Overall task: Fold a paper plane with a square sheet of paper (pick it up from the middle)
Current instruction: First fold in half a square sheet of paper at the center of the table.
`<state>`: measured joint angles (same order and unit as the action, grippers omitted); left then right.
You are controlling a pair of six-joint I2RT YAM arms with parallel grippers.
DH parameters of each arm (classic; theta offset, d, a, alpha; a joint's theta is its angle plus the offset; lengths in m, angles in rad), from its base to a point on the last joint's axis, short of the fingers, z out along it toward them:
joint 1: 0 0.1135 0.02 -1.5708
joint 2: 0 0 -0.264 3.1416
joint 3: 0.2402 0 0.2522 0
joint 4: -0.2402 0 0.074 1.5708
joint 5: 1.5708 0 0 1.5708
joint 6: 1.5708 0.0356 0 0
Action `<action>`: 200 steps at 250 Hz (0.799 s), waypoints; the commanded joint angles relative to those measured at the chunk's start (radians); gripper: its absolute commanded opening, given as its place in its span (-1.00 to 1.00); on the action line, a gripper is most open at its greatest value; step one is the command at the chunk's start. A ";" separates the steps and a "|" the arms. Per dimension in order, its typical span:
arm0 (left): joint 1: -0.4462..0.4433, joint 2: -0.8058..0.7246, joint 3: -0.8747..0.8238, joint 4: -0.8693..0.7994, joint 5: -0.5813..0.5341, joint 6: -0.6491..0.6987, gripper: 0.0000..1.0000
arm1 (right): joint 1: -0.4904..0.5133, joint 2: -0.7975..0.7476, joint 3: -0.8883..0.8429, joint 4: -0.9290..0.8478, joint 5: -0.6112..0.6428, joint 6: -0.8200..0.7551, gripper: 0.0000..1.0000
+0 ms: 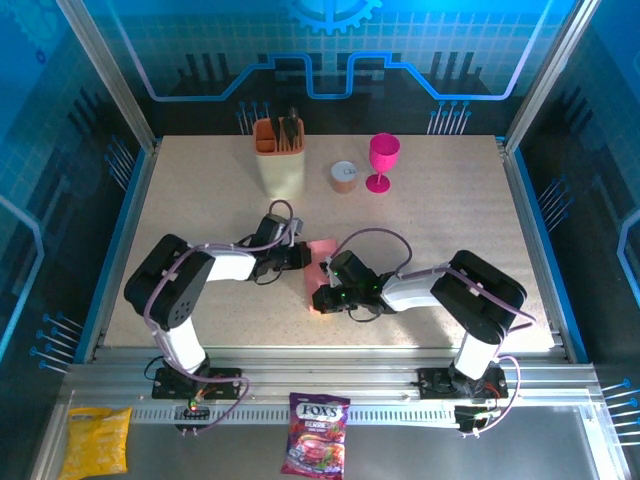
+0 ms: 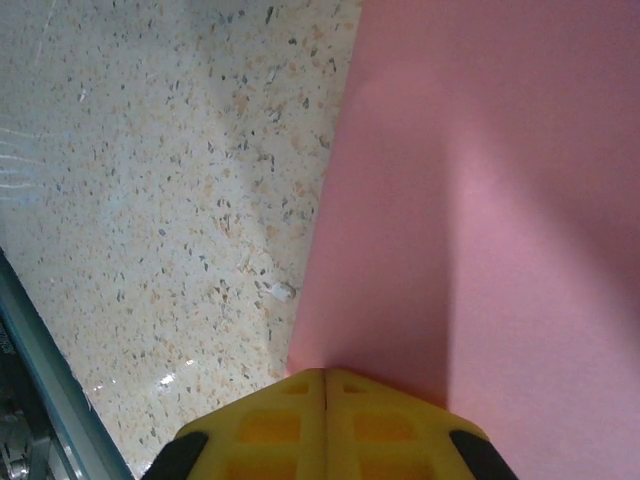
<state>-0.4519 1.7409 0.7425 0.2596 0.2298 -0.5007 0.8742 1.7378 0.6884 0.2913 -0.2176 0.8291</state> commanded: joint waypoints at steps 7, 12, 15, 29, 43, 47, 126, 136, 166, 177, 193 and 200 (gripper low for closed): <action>-0.011 -0.098 -0.051 -0.020 0.050 -0.101 -1.00 | -0.006 0.046 -0.034 -0.028 0.009 0.025 -1.00; -0.014 -0.109 -0.058 -0.018 0.049 -0.108 -1.00 | -0.006 0.046 -0.036 -0.028 0.009 0.026 -1.00; -0.016 -0.114 -0.062 -0.015 0.051 -0.112 -1.00 | -0.006 0.047 -0.036 -0.027 0.008 0.027 -1.00; -0.026 -0.135 -0.083 -0.009 0.053 -0.126 -1.00 | -0.006 0.051 -0.038 -0.027 0.007 0.026 -1.00; -0.038 -0.149 -0.101 -0.002 0.054 -0.136 -1.00 | -0.006 0.055 -0.039 -0.003 0.006 0.028 -1.00; -0.042 -0.152 -0.106 0.002 0.054 -0.139 -1.00 | -0.006 0.057 -0.039 -0.001 0.006 0.030 -1.00; -0.103 -0.096 -0.179 0.085 0.021 -0.193 -1.00 | -0.006 0.063 -0.053 0.005 0.010 0.040 -1.00; -0.103 -0.081 -0.181 0.093 0.014 -0.196 -1.00 | -0.006 0.064 -0.051 -0.003 0.010 0.039 -1.00; -0.104 -0.049 -0.163 0.071 -0.034 -0.194 -1.00 | -0.005 0.076 -0.026 -0.085 0.016 0.020 -1.00; -0.103 -0.043 -0.153 0.059 -0.051 -0.195 -1.00 | -0.006 0.082 -0.017 -0.117 0.018 0.009 -1.00; -0.103 -0.037 -0.135 0.037 -0.074 -0.196 -1.00 | -0.006 0.090 -0.011 -0.148 0.018 0.002 -1.00; -0.103 -0.038 -0.130 0.029 -0.081 -0.196 -1.00 | -0.006 0.093 -0.008 -0.167 0.019 -0.003 -1.00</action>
<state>-0.5552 1.6669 0.5861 0.3454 0.2432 -0.6830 0.8742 1.7638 0.6930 0.3347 -0.2253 0.8566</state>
